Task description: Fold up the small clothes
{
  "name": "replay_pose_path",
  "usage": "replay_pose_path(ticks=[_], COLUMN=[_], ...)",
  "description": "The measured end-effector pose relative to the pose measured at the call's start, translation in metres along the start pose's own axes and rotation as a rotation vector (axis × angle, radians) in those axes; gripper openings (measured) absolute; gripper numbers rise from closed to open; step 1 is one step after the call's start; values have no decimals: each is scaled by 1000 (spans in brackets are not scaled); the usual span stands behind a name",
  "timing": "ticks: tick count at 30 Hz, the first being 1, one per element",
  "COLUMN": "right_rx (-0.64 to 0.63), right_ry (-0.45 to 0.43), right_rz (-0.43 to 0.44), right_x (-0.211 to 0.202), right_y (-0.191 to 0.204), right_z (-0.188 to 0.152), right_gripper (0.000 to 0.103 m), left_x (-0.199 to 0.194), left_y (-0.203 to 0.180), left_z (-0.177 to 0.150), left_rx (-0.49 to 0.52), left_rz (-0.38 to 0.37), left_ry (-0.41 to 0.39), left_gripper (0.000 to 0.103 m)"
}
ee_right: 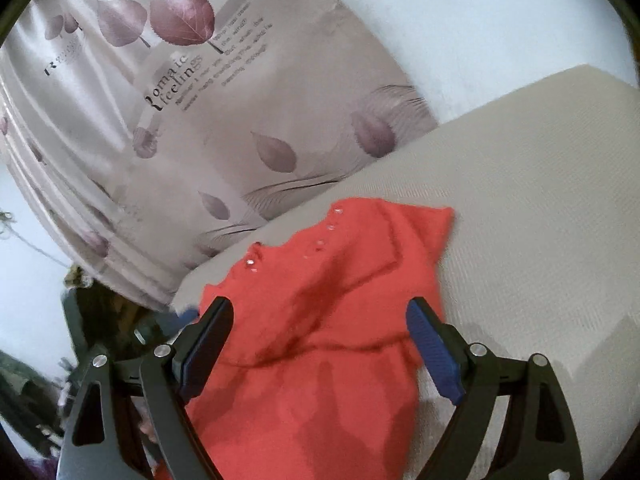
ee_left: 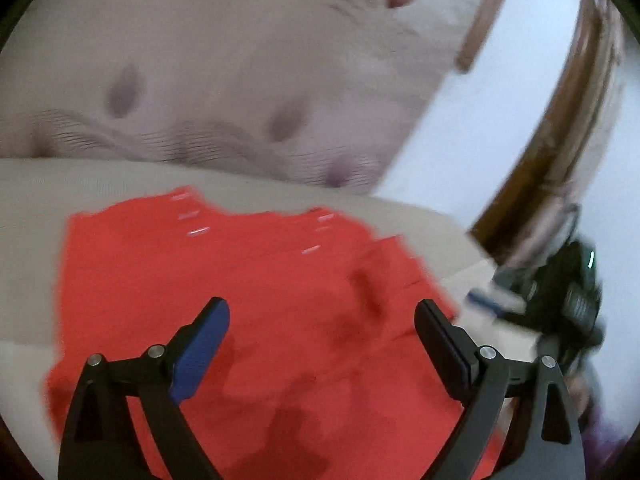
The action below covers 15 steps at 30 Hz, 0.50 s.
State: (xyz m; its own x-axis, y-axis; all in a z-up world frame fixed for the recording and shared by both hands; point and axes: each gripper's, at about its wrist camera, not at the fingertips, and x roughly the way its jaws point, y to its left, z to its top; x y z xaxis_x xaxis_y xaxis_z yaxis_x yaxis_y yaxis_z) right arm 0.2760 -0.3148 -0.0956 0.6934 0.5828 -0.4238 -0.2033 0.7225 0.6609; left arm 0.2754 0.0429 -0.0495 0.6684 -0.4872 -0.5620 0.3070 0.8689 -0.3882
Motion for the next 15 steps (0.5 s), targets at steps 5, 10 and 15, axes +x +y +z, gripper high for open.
replay_pose_path(ticks=[5,10,15], right_rx=[25,100,99], right_ry=[118,106,155], right_rz=[-63,-192,-181], right_x=[47,71,89], right_y=[-11,-28,-27], right_z=[24,38,38], right_gripper=[86,86,9], left_x=[-17,-21,-19], left_y=[49,81,75], left_z=[-32,-40,-43], left_rx=[-55,-231,-212], left_rz=[148,103,125], left_ry=[5,-3,3], left_gripper=[93,93,93])
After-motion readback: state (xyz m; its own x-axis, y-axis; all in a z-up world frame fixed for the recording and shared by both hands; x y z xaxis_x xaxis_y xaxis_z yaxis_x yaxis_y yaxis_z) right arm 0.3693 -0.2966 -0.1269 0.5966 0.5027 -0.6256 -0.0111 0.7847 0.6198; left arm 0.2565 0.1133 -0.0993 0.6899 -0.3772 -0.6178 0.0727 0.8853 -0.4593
